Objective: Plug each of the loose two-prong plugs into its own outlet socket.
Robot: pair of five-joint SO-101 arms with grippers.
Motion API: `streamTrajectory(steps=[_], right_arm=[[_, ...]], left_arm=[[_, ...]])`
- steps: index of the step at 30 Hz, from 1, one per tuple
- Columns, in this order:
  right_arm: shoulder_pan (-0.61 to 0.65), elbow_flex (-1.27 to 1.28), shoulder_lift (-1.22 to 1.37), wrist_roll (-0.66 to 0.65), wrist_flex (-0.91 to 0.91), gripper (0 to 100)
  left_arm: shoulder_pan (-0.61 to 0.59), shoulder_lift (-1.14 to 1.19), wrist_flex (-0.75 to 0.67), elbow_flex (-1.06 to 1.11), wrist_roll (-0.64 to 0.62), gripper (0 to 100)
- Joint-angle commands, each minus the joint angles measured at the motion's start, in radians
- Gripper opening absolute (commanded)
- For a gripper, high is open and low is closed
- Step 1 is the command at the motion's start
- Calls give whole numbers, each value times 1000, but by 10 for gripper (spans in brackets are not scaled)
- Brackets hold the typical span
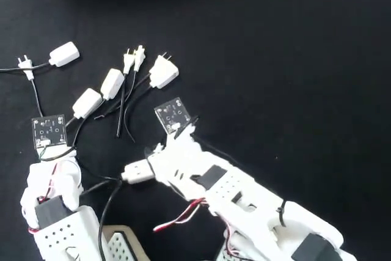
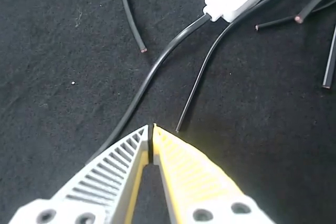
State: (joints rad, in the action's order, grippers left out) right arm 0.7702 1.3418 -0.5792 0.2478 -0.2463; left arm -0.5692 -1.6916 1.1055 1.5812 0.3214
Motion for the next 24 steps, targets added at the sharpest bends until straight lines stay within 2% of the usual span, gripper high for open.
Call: streamTrajectory(steps=[1,9,15,24], right_arm=[[-54,-8,12,-40,-17,11],[-51,-30,12,-84,-12,11],[84,-42,16,-80,-12,11],[190,-13,19,-91,-35,11]], left_arm=[[18,-9,-17,-7,9,30],[18,-9,-17,-7,9,30],[18,-9,-15,-8,9,30],[18,-9,-15,-8,9,30]])
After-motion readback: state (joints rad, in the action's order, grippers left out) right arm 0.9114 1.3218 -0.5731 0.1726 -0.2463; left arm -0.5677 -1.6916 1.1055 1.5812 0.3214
